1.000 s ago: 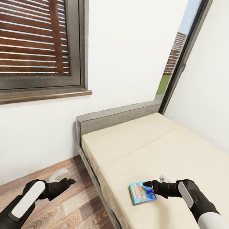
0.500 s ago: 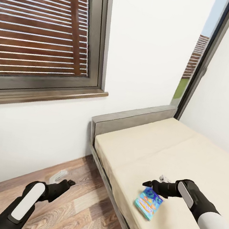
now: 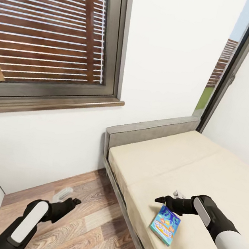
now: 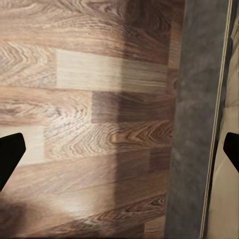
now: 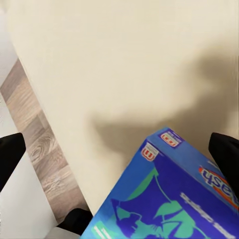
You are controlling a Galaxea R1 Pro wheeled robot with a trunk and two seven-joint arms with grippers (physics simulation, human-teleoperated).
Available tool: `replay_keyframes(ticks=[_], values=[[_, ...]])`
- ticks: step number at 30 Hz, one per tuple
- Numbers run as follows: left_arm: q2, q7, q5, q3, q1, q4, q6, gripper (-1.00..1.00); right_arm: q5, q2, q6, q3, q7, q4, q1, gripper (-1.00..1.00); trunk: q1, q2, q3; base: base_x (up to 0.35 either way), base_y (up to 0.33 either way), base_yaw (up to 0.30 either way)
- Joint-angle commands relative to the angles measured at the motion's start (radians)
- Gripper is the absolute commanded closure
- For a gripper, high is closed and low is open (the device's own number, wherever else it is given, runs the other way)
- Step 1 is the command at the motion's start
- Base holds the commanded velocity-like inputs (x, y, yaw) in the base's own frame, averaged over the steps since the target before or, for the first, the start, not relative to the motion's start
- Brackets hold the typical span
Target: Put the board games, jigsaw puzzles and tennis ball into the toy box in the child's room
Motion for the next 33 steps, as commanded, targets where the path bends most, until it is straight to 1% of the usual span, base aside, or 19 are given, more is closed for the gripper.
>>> replay_keyframes(ticks=[1,10,23,33], values=[[0.001,0.01,0.009,-0.003,0.003,-0.001,-0.001,-1.0,0.006,-0.001,0.0,0.006,0.005,0.001,0.0,-1.0,0.0,0.0,-0.001,0.0,0.0,0.025],[0.001,0.01,0.001,-0.003,0.02,-0.001,-0.003,-1.0,0.006,-0.001,0.0,0.006,0.005,0.001,0.0,-1.0,0.0,0.0,-0.001,-0.007,-0.001,0.011],[0.001,0.01,-0.002,-0.003,0.024,-0.001,-0.003,-1.0,0.006,-0.001,-0.001,0.006,0.005,0.001,0.0,-1.0,0.0,0.0,-0.001,-0.157,-0.03,0.002],[0.001,0.01,-0.002,-0.003,0.024,-0.001,-0.003,-1.0,0.006,-0.001,-0.002,0.006,0.005,0.001,0.0,-1.0,0.0,0.0,-0.001,-0.039,-0.006,0.0]])
